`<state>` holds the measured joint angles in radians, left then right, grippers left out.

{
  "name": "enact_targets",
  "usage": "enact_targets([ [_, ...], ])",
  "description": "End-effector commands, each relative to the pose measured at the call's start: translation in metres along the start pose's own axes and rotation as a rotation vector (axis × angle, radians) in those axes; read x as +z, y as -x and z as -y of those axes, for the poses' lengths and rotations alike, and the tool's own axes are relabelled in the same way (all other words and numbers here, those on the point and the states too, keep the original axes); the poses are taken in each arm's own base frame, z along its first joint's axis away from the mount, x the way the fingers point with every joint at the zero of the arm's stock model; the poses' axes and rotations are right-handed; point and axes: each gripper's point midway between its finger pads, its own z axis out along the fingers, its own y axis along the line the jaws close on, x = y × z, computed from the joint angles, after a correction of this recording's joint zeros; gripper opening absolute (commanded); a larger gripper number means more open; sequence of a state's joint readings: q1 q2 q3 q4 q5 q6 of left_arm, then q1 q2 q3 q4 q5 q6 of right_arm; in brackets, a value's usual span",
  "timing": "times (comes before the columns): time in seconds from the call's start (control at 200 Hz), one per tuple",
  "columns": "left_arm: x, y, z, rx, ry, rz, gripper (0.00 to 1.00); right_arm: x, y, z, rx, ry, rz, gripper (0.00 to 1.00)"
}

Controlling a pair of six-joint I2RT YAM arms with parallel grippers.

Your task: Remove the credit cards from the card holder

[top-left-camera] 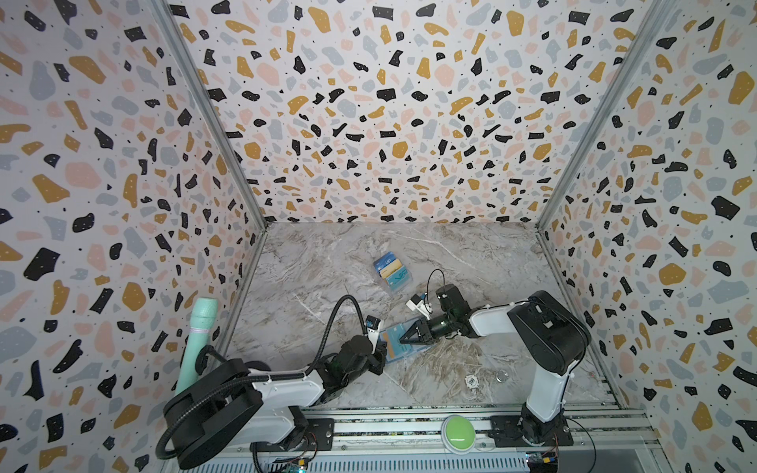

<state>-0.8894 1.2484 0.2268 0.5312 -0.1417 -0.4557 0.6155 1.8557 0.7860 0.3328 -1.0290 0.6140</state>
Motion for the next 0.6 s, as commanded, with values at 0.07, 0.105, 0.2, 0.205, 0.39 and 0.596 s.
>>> enact_targets([
  [0.07,0.003,0.013,-0.004,0.01,0.012,0.047,0.0,0.002,-0.001,-0.007,-0.012,0.03,-0.005,0.3],
  [0.105,0.005,0.012,-0.004,0.01,0.01,0.044,0.0,0.002,-0.001,-0.007,-0.011,0.03,-0.006,0.3],
  [0.2,0.01,0.013,-0.004,0.006,0.003,0.041,0.0,0.004,-0.002,-0.008,-0.013,0.033,-0.011,0.3],
  [0.205,0.011,0.012,-0.004,0.006,0.003,0.04,0.0,0.004,-0.002,-0.008,-0.013,0.033,-0.01,0.3],
  [0.39,0.016,0.013,0.001,0.003,-0.021,0.041,0.0,0.007,-0.006,-0.005,-0.007,0.027,-0.018,0.3],
  [0.596,0.012,0.02,0.007,0.008,-0.054,0.072,0.0,0.008,-0.006,-0.004,-0.005,0.027,-0.018,0.28],
])
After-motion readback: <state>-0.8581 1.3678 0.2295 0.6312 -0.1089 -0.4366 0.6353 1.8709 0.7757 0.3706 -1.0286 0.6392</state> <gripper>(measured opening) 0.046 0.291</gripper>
